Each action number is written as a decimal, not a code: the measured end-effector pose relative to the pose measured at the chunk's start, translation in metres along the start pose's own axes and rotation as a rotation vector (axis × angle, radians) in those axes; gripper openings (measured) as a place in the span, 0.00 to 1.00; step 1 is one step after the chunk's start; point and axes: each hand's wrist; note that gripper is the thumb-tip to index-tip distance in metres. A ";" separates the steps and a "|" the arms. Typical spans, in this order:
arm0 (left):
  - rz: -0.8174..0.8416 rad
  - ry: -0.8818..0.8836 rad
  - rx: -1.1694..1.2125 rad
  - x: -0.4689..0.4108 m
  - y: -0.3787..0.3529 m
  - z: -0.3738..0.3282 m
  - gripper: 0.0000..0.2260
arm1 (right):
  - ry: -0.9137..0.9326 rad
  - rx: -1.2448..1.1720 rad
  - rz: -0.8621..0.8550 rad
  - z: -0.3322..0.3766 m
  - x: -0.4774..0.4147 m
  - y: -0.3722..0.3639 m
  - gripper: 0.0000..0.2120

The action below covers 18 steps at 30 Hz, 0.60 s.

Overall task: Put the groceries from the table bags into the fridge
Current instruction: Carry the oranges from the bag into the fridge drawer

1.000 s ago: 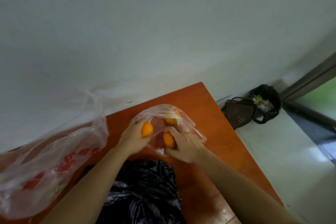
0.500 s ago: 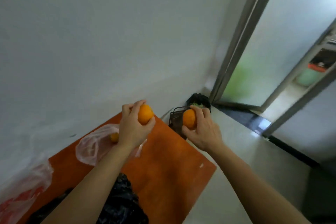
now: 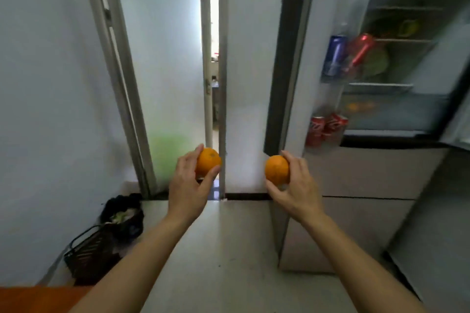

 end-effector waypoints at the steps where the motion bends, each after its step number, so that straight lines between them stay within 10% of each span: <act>1: 0.012 -0.057 -0.002 -0.009 -0.030 -0.023 0.29 | -0.025 0.013 -0.048 -0.025 0.007 0.026 0.38; 18: 0.164 -0.471 0.272 -0.193 -0.384 -0.265 0.27 | -0.339 0.166 -0.406 -0.322 -0.028 0.259 0.35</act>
Point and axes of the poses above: each hand's wrist, its own x-axis away from the middle knuckle, its own y-axis out of the back of the hand, z = x × y, and after that the axes turned 14 degrees about z, right-handed
